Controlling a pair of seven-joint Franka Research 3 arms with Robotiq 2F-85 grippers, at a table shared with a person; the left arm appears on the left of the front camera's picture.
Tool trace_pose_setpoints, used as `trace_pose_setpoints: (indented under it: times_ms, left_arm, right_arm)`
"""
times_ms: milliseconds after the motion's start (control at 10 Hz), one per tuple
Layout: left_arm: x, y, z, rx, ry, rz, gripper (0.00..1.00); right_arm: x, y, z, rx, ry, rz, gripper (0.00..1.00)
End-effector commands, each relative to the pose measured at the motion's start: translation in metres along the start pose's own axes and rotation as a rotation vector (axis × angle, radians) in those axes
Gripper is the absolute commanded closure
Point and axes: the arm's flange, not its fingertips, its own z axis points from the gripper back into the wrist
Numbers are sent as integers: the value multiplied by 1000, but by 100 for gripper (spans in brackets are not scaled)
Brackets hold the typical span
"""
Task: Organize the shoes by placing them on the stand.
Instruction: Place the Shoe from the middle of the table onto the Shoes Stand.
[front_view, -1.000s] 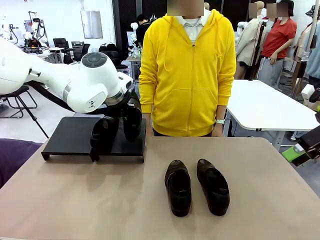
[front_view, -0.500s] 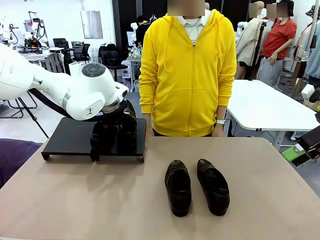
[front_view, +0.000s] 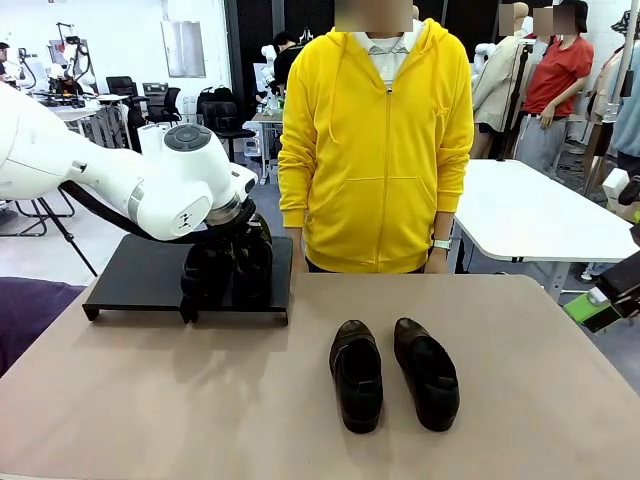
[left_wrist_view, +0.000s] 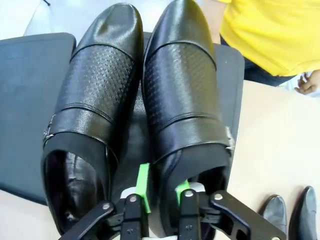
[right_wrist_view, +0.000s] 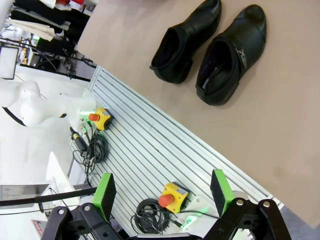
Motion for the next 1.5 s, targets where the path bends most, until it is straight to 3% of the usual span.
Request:
trace_pose_setpoints:
  times_ms: [0,300,600,800,900,1000,1200,1400]
  left_arm:
    - [4,-1,7,-6,-30,-11,0]
    - [-3,-4,24,-35,-56,-30,0]
    - [-32,-5,83,-137,-45,-51,0]
    - [-71,3,134,-259,135,-64,0]
    - [-97,12,154,-334,317,-93,0]
    - [-132,26,171,-339,433,-156,0]
    - [-199,58,199,-324,509,-223,0]
    - [-214,117,212,-381,601,-202,0]
  right_arm:
    - [3,3,2,10,-3,-6,0]
    - [3,3,2,10,-3,-6,0]
    - [3,3,2,10,-3,-6,0]
    - [3,3,2,10,-3,-6,0]
    - [3,3,2,10,-3,-6,0]
    - [3,3,2,10,-3,-6,0]
    - [3,3,2,10,-3,-6,0]
    - [3,3,2,10,-3,-6,0]
